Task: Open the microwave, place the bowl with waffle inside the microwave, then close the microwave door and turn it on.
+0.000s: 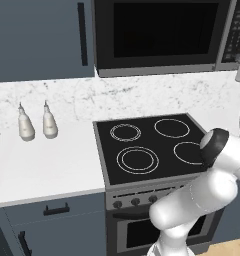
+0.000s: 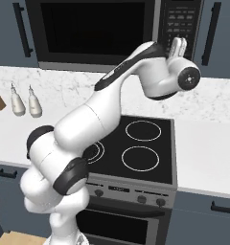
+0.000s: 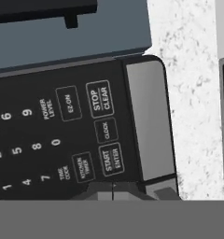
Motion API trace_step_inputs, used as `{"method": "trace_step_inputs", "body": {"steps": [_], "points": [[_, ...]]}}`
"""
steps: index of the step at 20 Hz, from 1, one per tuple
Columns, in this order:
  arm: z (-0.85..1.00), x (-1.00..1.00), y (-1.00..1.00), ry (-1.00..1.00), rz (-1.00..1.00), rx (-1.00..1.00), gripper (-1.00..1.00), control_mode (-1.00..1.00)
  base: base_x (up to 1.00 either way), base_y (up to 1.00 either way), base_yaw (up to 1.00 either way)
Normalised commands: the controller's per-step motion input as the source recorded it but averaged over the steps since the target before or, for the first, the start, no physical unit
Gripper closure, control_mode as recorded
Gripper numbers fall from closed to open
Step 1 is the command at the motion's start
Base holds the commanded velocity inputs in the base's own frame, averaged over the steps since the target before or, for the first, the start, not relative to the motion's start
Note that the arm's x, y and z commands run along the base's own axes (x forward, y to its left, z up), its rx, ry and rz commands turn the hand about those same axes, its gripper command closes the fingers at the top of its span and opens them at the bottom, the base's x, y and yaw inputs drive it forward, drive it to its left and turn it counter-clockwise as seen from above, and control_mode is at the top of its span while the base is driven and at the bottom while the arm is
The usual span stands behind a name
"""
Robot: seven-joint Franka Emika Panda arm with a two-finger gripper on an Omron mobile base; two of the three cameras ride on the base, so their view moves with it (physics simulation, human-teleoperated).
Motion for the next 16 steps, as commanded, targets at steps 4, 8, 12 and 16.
{"method": "trace_step_inputs", "body": {"steps": [4, 8, 12, 16], "points": [[0.0, 0.52, 0.0, -0.03, 0.04, 0.15, 1.0, -1.0, 0.0, 0.0, 0.0], [0.0, 0.56, 0.0, -0.04, 0.01, 0.1, 1.0, -1.0, 0.0, 0.0, 0.0], [-0.07, 0.71, 0.0, -0.01, 0.0, 0.07, 1.0, -1.0, 0.0, 0.0, 0.0], [-0.32, 0.78, 0.0, -0.02, 0.0, 0.02, 1.0, -1.0, 0.0, 0.0, 0.0]]}}
